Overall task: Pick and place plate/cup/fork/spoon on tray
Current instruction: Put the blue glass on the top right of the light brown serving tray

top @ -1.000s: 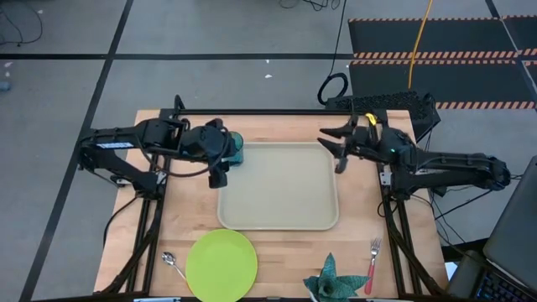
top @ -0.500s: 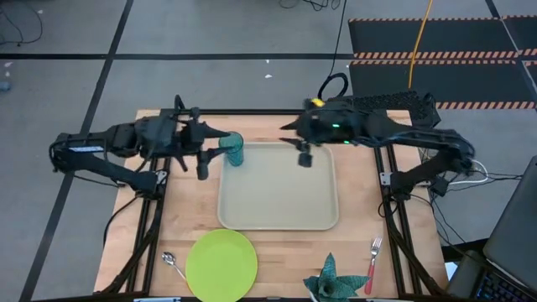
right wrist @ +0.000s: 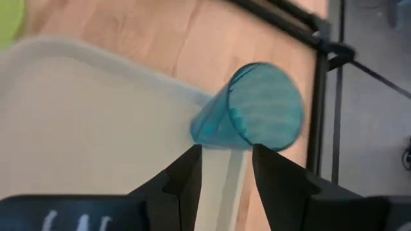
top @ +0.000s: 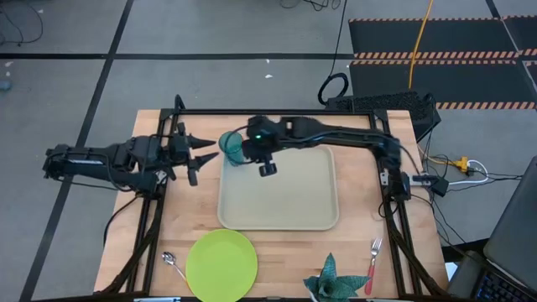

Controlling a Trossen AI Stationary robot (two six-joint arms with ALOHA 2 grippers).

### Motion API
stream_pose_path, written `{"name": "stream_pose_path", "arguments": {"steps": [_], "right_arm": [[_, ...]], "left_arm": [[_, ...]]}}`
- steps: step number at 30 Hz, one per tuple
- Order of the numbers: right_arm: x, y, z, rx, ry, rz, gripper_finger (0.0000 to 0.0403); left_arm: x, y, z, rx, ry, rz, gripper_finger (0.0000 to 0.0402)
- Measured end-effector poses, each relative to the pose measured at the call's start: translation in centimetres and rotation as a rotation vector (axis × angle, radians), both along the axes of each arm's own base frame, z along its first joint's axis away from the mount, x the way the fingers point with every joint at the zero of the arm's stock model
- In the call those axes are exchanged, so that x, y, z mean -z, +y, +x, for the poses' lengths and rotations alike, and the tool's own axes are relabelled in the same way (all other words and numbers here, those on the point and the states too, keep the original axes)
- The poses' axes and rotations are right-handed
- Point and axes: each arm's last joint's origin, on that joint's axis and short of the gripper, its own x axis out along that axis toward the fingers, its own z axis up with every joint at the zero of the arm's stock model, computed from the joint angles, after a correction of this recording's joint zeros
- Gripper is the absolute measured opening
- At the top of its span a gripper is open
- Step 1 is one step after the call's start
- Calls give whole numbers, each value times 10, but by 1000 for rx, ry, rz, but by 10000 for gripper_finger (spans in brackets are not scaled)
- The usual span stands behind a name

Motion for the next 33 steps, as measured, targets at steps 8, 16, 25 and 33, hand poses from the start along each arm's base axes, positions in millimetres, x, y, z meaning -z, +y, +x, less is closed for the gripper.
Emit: {"name": "stream_pose_path", "arguments": {"steps": [8,16,25,33], "right_arm": [[29,-2,19,-88,61,-65,130],[23,-4,28,-113,-45,-114,130],[31,-15,31,-89,-38,-91,130],[46,-20,38,-75,-28,-36,130]], "left_arm": [[18,2,-21,-20,-22,0,170],[30,3,-30,-55,-26,20,170],[46,9,-35,-275,99,13,170],[46,11,-35,-288,97,5,170]]}}
